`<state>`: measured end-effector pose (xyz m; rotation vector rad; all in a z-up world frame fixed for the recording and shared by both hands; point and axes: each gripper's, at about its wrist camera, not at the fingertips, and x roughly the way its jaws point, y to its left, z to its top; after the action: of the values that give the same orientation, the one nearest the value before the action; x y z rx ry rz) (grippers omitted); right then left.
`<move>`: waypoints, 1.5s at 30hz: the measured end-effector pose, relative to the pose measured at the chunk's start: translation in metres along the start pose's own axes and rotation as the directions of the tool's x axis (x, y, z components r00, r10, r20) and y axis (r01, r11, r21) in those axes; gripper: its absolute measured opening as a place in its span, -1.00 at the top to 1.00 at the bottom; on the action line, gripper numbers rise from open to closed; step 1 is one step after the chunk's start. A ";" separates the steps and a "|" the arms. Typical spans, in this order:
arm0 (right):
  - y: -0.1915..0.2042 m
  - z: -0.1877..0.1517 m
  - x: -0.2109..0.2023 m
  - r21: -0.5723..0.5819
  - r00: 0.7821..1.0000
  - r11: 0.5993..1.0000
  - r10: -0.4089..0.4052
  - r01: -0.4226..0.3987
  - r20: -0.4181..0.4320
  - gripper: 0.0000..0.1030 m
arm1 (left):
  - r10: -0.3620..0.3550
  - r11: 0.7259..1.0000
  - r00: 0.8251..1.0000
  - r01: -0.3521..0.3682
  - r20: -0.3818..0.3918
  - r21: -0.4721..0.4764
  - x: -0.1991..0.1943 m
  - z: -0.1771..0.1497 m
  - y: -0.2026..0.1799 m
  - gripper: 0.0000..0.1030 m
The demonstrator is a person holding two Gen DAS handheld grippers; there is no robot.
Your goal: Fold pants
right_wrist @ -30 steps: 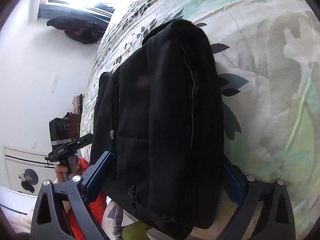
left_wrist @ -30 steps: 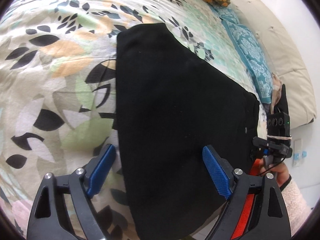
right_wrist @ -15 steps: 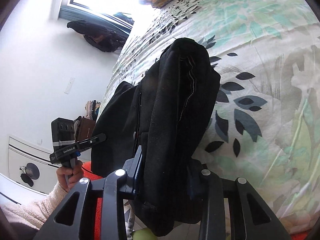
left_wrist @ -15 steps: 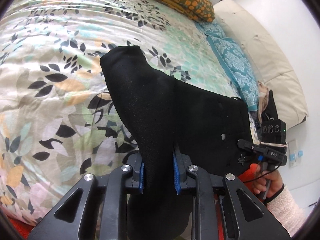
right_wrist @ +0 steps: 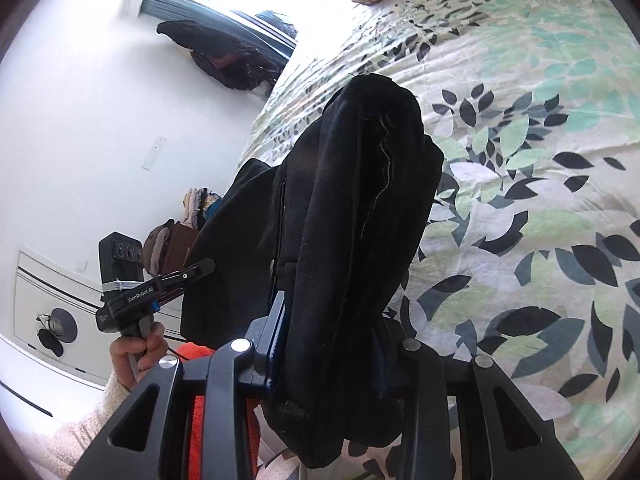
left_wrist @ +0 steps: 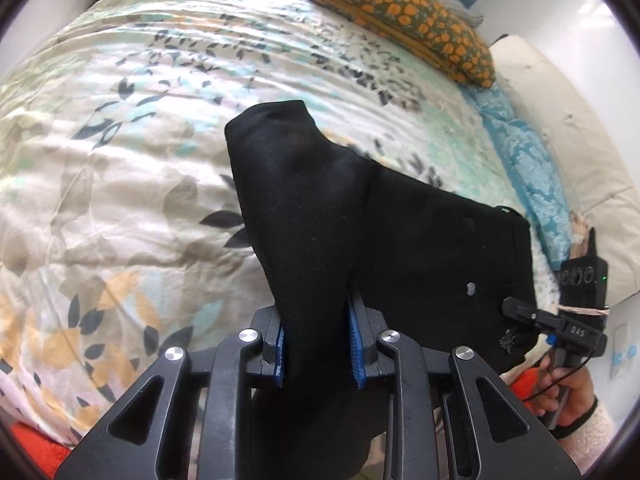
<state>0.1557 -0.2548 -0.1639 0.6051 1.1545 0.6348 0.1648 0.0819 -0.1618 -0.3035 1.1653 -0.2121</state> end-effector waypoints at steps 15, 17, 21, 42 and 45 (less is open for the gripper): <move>0.020 -0.033 -0.062 -0.126 0.847 0.850 -0.475 0.512 0.240 -1.00 | 0.420 0.898 0.871 -0.440 0.255 0.023 -0.046 -0.035 -0.037 -0.53; 0.036 -0.038 -0.075 -0.149 0.808 0.809 -0.515 0.569 0.287 -1.00 | 0.424 0.894 0.864 -0.447 0.271 0.028 -0.053 -0.038 -0.043 -0.53; 0.053 -0.049 -0.074 -0.173 0.758 0.748 -0.579 0.640 0.299 -1.00 | 0.427 0.891 0.854 -0.454 0.297 0.022 -0.067 -0.046 -0.050 -0.53; 0.172 -0.139 -0.139 -0.217 0.754 0.723 -0.612 0.656 0.238 -1.00 | 0.435 0.881 0.808 -0.474 0.398 0.000 -0.205 -0.166 -0.103 -0.53; 0.200 -0.146 -0.131 -0.213 0.732 0.702 -0.633 0.680 0.251 -1.00 | 0.452 0.882 0.812 -0.469 0.369 -0.049 -0.212 -0.158 -0.108 -0.53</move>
<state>-0.0474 -0.1985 0.0210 -0.0437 1.0064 0.1146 -0.0634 0.0286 0.0020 -0.0077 0.8221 0.2440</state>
